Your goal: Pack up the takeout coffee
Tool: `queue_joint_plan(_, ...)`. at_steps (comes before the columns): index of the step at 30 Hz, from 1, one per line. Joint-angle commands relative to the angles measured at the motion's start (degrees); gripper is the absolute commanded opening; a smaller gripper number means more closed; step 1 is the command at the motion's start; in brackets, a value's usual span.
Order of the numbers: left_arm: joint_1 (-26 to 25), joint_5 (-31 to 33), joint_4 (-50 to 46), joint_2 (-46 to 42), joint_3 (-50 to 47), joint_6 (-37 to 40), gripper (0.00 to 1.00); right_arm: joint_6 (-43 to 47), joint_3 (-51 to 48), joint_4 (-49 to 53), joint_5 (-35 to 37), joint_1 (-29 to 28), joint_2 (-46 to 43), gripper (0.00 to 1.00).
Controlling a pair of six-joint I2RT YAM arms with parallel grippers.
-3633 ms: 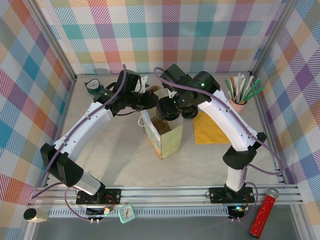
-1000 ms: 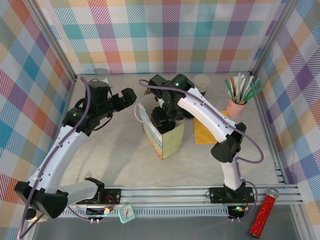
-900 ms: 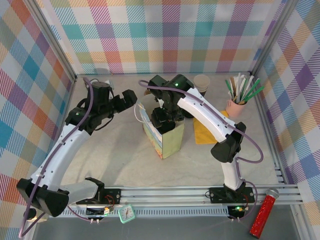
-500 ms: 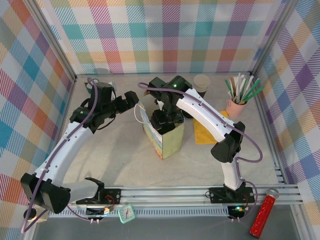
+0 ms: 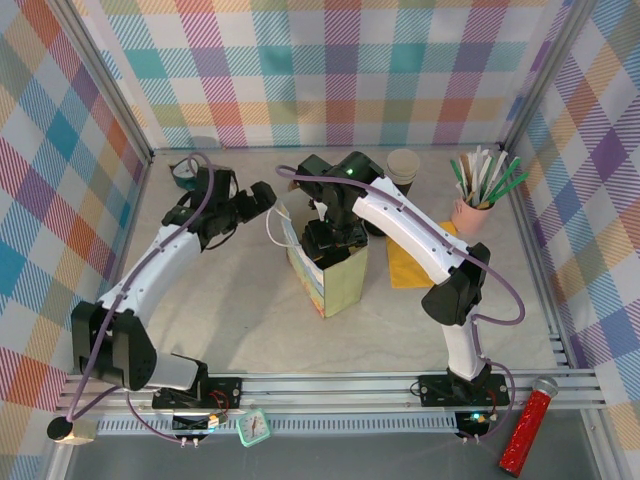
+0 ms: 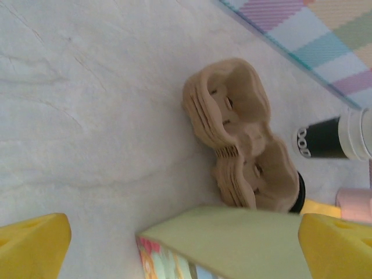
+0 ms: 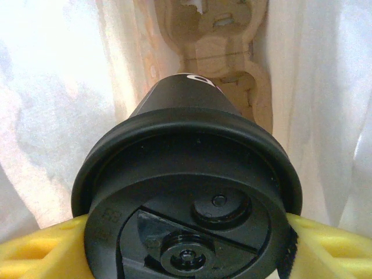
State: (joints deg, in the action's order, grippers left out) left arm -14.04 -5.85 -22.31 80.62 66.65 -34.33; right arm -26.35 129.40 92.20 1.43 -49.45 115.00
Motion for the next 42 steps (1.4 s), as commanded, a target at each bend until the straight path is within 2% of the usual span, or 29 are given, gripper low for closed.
queue_joint_plan(1, 2.52, -2.57, 7.7, 3.52, -0.32, -2.31, 1.0, -0.1, 0.1, 10.08, 0.35, 0.24, 0.14, 0.72)
queue_joint_plan(7, 2.36, -8.54, 12.53, 11.57, -0.3, -2.16, 0.97, -0.19, 0.98, 10.05, 1.1, 0.32, -0.31, 0.72)
queue_joint_plan(14, -1.6, -11.27, 12.9, 15.62, -1.86, -1.61, 0.95, 0.18, -1.29, 10.09, 1.12, 0.32, -1.09, 0.72)
queue_joint_plan(27, -6.04, -10.07, 12.07, 10.07, -8.12, -3.44, 0.95, 1.57, -4.83, 10.1, 0.41, 0.33, -2.27, 0.72)
queue_joint_plan(35, -5.66, -7.28, 8.3, 8.49, -5.69, -1.35, 0.99, 2.35, -7.76, 10.01, 1.28, 0.34, -3.82, 0.72)
queue_joint_plan(42, -3.3, -5.17, 4.09, 3.55, -4.19, -0.13, 1.0, 3.19, -8.19, 10.07, 1.91, 0.32, -4.04, 0.72)
